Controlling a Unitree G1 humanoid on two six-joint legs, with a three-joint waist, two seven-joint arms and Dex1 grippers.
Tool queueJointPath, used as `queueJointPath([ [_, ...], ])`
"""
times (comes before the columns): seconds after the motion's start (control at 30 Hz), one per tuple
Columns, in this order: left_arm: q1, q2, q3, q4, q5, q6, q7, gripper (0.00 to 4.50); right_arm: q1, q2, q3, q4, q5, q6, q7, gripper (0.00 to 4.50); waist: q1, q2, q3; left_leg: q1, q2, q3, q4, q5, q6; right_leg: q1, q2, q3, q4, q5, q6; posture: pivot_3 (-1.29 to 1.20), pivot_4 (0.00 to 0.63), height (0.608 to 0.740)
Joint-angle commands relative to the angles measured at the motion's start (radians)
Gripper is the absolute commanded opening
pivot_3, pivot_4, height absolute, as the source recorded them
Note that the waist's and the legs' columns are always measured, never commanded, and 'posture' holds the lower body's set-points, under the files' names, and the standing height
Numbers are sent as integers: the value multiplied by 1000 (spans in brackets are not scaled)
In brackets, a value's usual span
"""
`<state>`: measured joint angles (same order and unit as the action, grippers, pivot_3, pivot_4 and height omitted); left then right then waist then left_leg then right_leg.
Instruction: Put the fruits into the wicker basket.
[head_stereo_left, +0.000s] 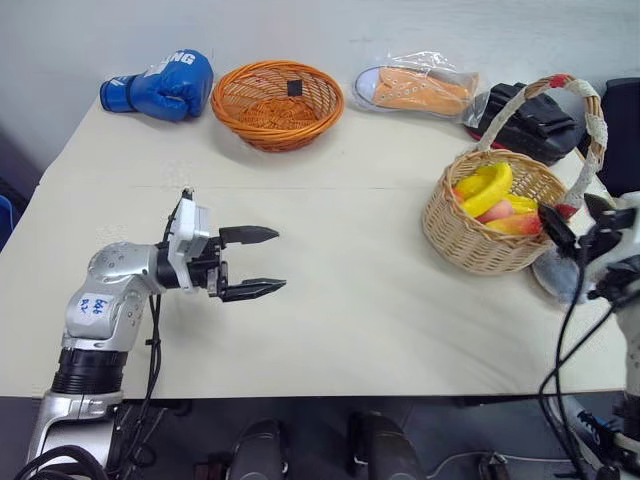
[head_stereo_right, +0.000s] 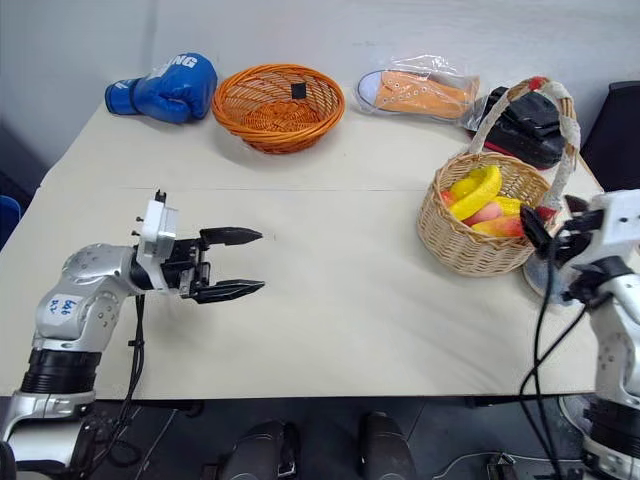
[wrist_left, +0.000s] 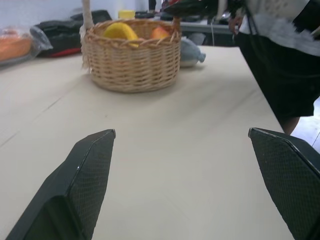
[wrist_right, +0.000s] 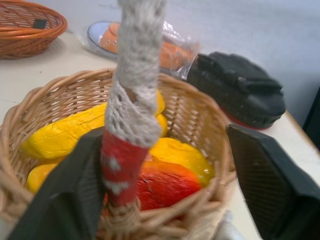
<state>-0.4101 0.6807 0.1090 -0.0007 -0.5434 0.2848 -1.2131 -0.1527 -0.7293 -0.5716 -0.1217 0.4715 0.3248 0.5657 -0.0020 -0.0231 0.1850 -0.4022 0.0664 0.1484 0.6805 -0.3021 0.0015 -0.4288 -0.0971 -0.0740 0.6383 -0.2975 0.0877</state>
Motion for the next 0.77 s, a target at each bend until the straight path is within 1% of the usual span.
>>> queueJointPath([
  [0.03, 36, 35, 60, -8, 19, -71, -4, 4500, 78, -77, -105, -25, 30, -128, 190, 4472, -2, 0, 0, 0, 0, 0, 0, 0, 0, 0, 0, 0, 0, 0, 0, 0, 150, 740],
  [0.1, 54, 44, 74, 25, 36, -109, -7, 4500, 159, -113, -134, 5, 18, -221, 323, 4472, -1, 0, 0, 2, 0, 0, 0, 0, 0, 2, 0, 0, 0, 0, 0, 0, 150, 740],
  [0.17, 74, 48, 77, 63, 66, -159, -5, 4500, 259, -154, -126, 45, -41, -378, 470, 4472, 0, 0, 0, 3, 0, 0, -1, -1, 1, 3, 0, 0, -1, 0, 0, 0, 150, 740],
  [0.2, 93, 56, 74, 82, 93, -193, -6, 4500, 300, -164, -129, 49, -18, -396, 547, 4472, 0, 0, 0, 4, 0, 1, -1, -1, 1, 4, 0, 0, -2, 0, 0, 0, 150, 740],
  [0.27, 129, 71, 77, 109, 124, -256, -19, 4500, 355, -167, -122, 33, 20, -398, 619, 4472, -1, 0, 0, 7, 0, 1, -2, -1, 1, 6, 0, 0, -3, 0, 0, 0, 150, 740],
  [0.33, 161, 80, 90, 114, 137, -277, -8, 4500, 400, -153, -66, -9, 16, -432, 674, 4472, -3, 0, 0, 10, 0, 1, -2, -2, 1, 8, -1, 0, -3, 0, 0, 0, 150, 740],
  [0.37, 171, 83, 95, 115, 138, -281, -2, 4500, 412, -143, -42, -25, 12, -447, 690, 4472, -6, 0, 0, 11, 1, 1, -3, -4, 2, 9, -1, 0, -3, 0, 0, 0, 150, 740],
  [0.43, 225, 92, 95, 104, 163, -305, 9, 4500, 393, -88, 68, -66, -2, -468, 674, 4472, -12, 0, 0, 15, 3, 1, -4, -6, 3, 12, 0, 0, -4, -1, -1, 0, 150, 740],
  [0.5, 281, 78, 96, 85, 184, -339, 36, 4500, 334, -28, 201, -60, -45, -504, 667, 4472, -23, 0, 0, 19, 8, 0, -6, -7, 1, 15, -1, -1, -5, -1, -2, 0, 150, 740],
  [0.6, 331, 50, 106, 65, 200, -371, 94, 4500, 236, 40, 340, -6, -108, -545, 652, 4472, -28, 1, 0, 20, 7, 1, -10, -6, 0, 15, -2, -1, -5, -1, -3, 0, 150, 740],
  [0.67, 355, 35, 113, 59, 210, -394, 124, 4500, 172, 80, 403, 43, -147, -580, 631, 4472, -27, 1, 0, 20, 7, 1, -11, -5, -2, 15, -2, -1, -5, -2, -3, 0, 150, 740],
  [0.77, 354, 18, 112, 68, 224, -422, 165, 4500, 104, 120, 451, 112, -185, -627, 595, 4472, -24, 1, 0, 20, 6, 1, -11, -4, -3, 15, -2, -2, -4, -2, -3, 0, 150, 740],
])
